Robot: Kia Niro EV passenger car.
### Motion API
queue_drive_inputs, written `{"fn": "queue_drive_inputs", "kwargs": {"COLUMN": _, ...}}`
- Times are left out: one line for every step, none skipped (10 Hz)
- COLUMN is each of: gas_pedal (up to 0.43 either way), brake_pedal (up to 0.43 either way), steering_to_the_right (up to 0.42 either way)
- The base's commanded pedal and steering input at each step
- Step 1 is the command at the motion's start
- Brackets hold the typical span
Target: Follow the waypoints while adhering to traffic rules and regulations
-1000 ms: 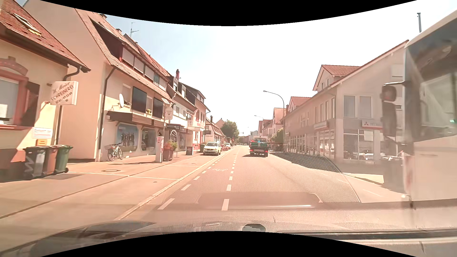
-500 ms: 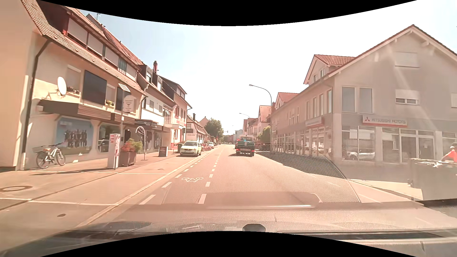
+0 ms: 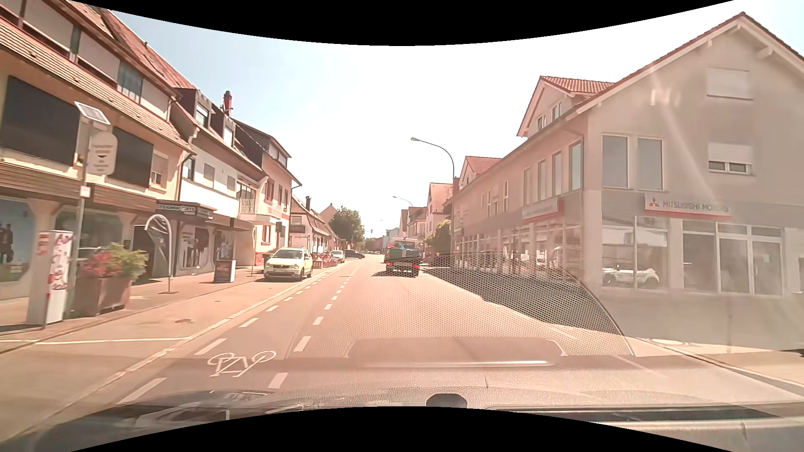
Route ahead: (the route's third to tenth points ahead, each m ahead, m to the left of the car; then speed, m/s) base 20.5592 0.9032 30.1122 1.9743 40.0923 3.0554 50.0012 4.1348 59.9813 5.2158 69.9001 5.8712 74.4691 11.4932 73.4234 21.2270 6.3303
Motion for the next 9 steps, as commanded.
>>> {"fn": "queue_drive_inputs", "kwargs": {"gas_pedal": 0.067, "brake_pedal": 0.0, "steering_to_the_right": 0.095}}
{"fn": "queue_drive_inputs", "kwargs": {"gas_pedal": 0.067, "brake_pedal": 0.0, "steering_to_the_right": 0.088}}
{"fn": "queue_drive_inputs", "kwargs": {"gas_pedal": 0.067, "brake_pedal": 0.0, "steering_to_the_right": 0.078}}
{"fn": "queue_drive_inputs", "kwargs": {"gas_pedal": 0.067, "brake_pedal": 0.0, "steering_to_the_right": 0.065}}
{"fn": "queue_drive_inputs", "kwargs": {"gas_pedal": 0.067, "brake_pedal": 0.0, "steering_to_the_right": 0.053}}
{"fn": "queue_drive_inputs", "kwargs": {"gas_pedal": 0.067, "brake_pedal": 0.0, "steering_to_the_right": 0.032}}
{"fn": "queue_drive_inputs", "kwargs": {"gas_pedal": 0.067, "brake_pedal": 0.0, "steering_to_the_right": 0.015}}
{"fn": "queue_drive_inputs", "kwargs": {"gas_pedal": 0.059, "brake_pedal": 0.0, "steering_to_the_right": 0.0}}
{"fn": "queue_drive_inputs", "kwargs": {"gas_pedal": 0.047, "brake_pedal": 0.0, "steering_to_the_right": -0.007}}
